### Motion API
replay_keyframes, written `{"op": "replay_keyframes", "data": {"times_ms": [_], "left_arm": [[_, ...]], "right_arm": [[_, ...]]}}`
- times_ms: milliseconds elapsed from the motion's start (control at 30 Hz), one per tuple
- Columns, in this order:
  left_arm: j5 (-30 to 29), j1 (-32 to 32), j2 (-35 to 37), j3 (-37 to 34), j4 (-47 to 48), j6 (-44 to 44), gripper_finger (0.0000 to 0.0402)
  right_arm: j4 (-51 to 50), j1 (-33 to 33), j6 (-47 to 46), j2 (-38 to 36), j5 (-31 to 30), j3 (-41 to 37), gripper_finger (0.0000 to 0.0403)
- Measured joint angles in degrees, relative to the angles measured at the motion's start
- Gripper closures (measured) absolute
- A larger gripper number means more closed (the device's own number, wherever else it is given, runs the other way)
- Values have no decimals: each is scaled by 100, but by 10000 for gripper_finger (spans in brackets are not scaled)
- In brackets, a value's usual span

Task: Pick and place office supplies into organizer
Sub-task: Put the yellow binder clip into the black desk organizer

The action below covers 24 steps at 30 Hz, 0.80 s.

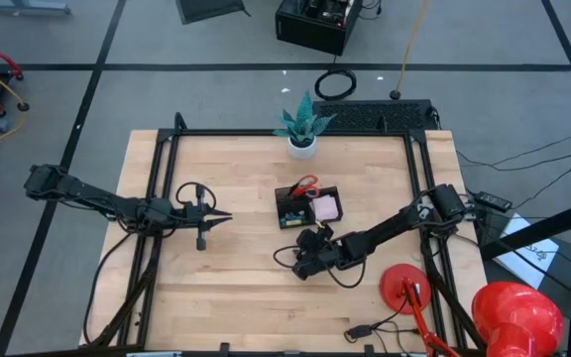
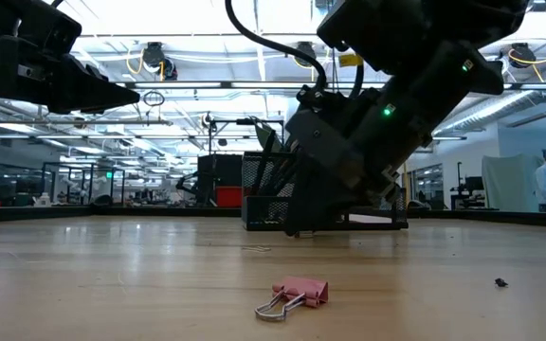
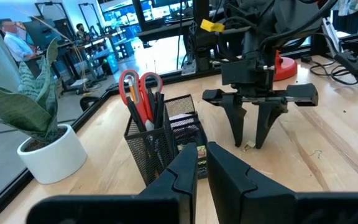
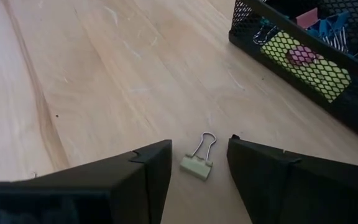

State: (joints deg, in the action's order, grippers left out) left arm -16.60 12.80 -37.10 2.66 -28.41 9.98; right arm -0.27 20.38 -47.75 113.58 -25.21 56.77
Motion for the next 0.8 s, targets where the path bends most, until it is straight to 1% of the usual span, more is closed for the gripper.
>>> {"op": "replay_keyframes", "data": {"times_ms": [267, 367, 633, 700, 800], "left_arm": [[0, 0, 0, 0, -1, 0, 360], [0, -2, 0, 0, -3, 0, 360], [0, 0, 0, 0, -6, -7, 360], [-2, -2, 0, 0, -6, -7, 360], [0, 0, -1, 0, -6, -10, 360]], "right_arm": [[-228, 26, -118, 7, 76, -4, 263], [-276, 28, -124, 7, 81, -5, 282], [-272, 36, 24, 4, 72, -11, 354], [-198, 37, 111, 2, 80, -14, 362], [-90, 39, 216, 4, 96, -15, 358]]}}
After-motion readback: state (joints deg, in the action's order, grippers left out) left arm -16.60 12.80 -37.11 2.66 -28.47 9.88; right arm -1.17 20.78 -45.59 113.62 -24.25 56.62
